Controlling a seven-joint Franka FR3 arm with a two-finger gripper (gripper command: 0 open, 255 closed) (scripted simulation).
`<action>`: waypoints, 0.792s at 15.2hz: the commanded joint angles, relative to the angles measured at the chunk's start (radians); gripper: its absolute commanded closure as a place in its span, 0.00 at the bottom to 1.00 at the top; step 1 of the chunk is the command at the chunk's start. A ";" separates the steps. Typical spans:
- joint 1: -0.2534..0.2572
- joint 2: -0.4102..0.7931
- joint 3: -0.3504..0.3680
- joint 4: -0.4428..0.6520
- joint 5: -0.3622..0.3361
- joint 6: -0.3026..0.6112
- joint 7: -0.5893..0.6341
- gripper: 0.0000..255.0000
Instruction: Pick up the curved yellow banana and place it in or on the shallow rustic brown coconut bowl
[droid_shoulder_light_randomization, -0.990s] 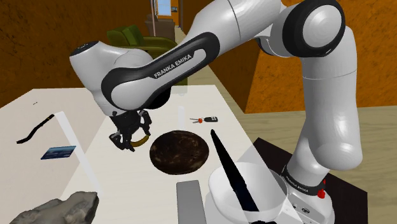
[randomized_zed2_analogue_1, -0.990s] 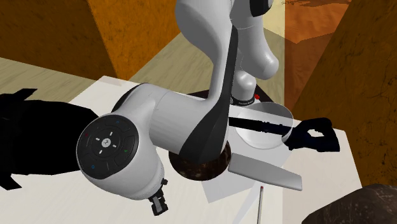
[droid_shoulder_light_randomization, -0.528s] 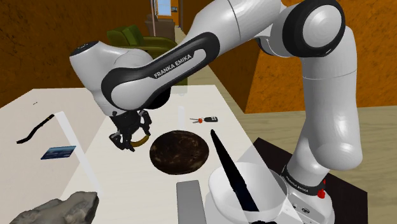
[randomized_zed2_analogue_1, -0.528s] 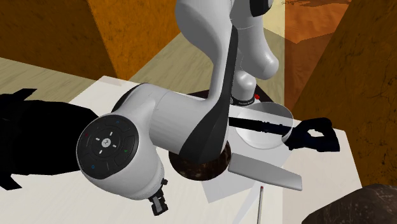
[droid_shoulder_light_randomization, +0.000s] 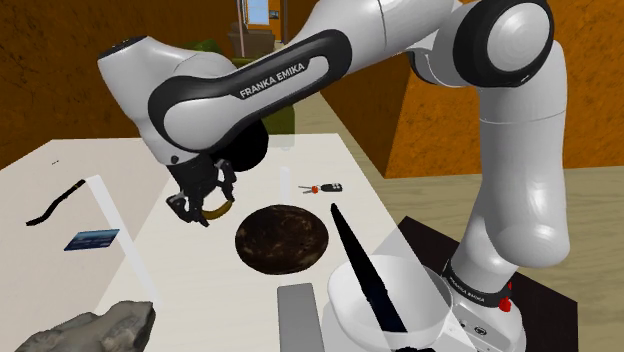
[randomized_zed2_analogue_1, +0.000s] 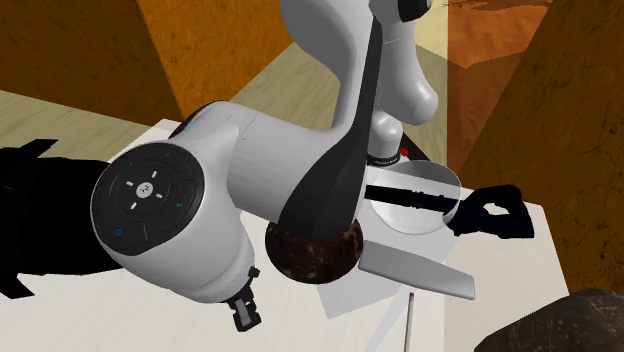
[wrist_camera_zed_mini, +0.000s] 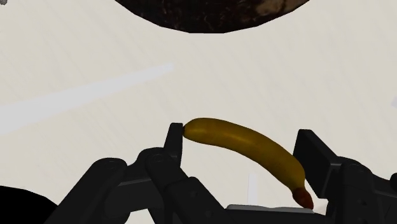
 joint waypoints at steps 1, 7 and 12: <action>0.000 -0.007 0.002 0.018 0.005 -0.024 -0.007 1.00; 0.003 -0.023 0.006 0.077 0.016 -0.095 -0.024 1.00; 0.007 -0.030 0.009 0.135 0.021 -0.158 -0.036 1.00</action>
